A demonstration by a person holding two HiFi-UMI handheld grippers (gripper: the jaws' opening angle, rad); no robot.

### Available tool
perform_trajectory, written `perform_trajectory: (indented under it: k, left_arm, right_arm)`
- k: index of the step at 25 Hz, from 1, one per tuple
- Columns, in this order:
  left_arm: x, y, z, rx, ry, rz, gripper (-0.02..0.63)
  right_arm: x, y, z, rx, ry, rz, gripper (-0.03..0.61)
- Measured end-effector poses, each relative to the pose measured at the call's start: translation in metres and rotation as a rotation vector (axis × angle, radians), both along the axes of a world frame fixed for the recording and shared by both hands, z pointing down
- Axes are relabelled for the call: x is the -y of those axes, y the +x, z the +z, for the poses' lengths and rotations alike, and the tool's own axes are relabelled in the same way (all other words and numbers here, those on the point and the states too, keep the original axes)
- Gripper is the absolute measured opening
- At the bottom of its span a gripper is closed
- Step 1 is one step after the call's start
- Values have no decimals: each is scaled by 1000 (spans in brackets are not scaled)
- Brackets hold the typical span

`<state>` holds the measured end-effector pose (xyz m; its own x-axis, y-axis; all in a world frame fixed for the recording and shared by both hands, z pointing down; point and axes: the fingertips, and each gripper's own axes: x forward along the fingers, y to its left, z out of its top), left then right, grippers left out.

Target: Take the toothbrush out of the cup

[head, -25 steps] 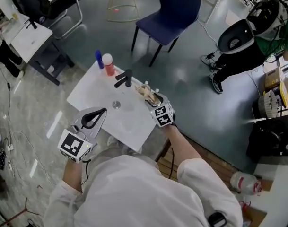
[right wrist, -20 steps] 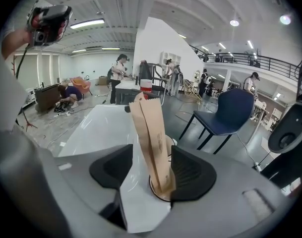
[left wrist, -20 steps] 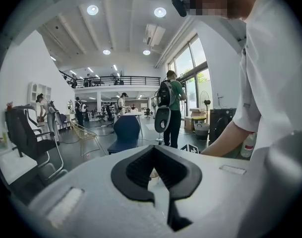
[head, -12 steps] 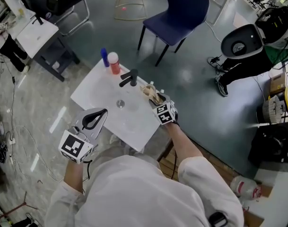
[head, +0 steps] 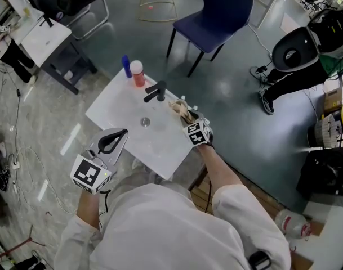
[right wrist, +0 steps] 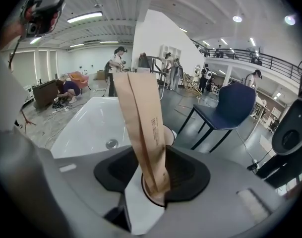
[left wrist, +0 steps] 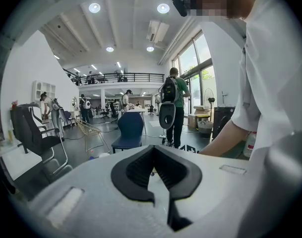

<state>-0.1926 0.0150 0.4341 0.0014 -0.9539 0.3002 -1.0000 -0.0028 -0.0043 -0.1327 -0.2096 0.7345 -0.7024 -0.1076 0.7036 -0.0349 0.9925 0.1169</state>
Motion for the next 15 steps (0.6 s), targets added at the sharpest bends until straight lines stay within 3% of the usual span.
perform_trajectory:
  k: [4, 9, 15]
  left_arm:
    - [1, -2, 2, 0, -3, 1, 6]
    - [3, -5, 3, 0, -4, 1, 6]
    - [6, -6, 5, -9, -3, 13, 6]
  right_arm:
    - [4, 0, 3, 0, 7, 13, 147]
    - [11, 2, 0, 11, 31, 45, 51]
    - [17, 1, -6, 34, 41, 55, 37]
